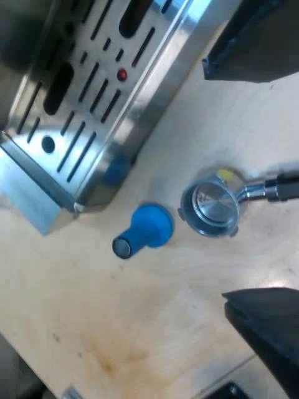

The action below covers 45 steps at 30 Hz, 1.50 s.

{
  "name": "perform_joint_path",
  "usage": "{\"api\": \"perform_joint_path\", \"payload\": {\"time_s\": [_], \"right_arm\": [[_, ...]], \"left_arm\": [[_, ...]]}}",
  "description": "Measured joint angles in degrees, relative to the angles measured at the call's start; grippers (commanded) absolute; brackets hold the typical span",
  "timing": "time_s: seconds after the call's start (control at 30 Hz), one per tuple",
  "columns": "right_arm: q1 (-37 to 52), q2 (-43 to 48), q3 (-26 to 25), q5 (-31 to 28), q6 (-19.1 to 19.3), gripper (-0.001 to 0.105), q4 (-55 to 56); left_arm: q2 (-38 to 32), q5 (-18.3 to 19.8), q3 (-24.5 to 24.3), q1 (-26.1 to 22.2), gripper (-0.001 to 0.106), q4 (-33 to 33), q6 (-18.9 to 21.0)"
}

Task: Grind coffee beans and then tamp

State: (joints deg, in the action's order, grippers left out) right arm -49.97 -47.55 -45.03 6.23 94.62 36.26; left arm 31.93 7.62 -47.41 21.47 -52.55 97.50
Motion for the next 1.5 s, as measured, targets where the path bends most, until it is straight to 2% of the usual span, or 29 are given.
{"api": "perform_joint_path", "payload": {"time_s": [0.07, 0.17, 0.33, 0.47, 0.57, 0.67, 0.87, 0.97, 1.13, 1.27, 1.37, 1.5], "right_arm": [[4.3, 0.0, 0.0, 3.0, 0.0, 0.069, 0.0], [12.0, 0.2, 0.0, 5.5, 0.0, 0.069, 1.4], [19.4, 1.4, 0.0, 8.2, 2.1, 0.069, 5.2], [24.8, 3.5, 0.0, 8.7, 4.0, 0.069, 7.9], [31.0, 6.2, 0.0, 8.7, 6.7, 0.069, 10.1], [35.8, 8.2, 0.0, 8.7, 8.2, 0.069, 11.1], [48.8, 12.6, -0.1, 9.7, 14.5, 0.069, 14.9], [56.6, 13.5, -0.3, 13.3, 18.1, 0.069, 16.9], [63.8, 14.9, -0.3, 17.0, 23.0, 0.069, 19.1], [63.8, 17.4, -0.3, 18.1, 24.1, 0.069, 19.4], [57.3, 20.5, -0.3, 22.6, 24.3, 0.069, 20.3], [52.7, 23.0, -0.3, 23.1, 24.5, 0.069, 21.4]], "left_arm": [[0.7, 1.4, -0.2, -2.5, 0.089, 0.0, 0.3], [2.4, 5.2, -1.1, -8.8, 0.089, 0.0, 0.8], [3.6, 5.7, -2.7, -13.8, 0.089, 0.0, 1.0], [3.6, 5.8, -2.7, -14.1, 0.089, -0.2, 1.0], [3.6, 5.7, -2.8, -14.2, 0.089, -0.2, 1.0], [3.6, 4.5, -2.8, -14.6, 0.089, -0.9, 1.0], [3.6, 3.9, -2.8, -18.3, 0.089, -2.6, 1.0], [3.6, 3.7, -2.8, -18.7, 0.089, -2.6, 1.0], [3.1, 3.7, -2.8, -18.7, 0.089, -3.3, 1.0], [0.9, 3.1, -2.8, -17.6, 0.089, -3.5, 1.0], [-2.4, 0.9, -2.8, -15.2, 0.089, -3.6, 1.0], [-5.3, 0.6, -2.8, -14.0, 0.089, -3.6, 1.0]]}}
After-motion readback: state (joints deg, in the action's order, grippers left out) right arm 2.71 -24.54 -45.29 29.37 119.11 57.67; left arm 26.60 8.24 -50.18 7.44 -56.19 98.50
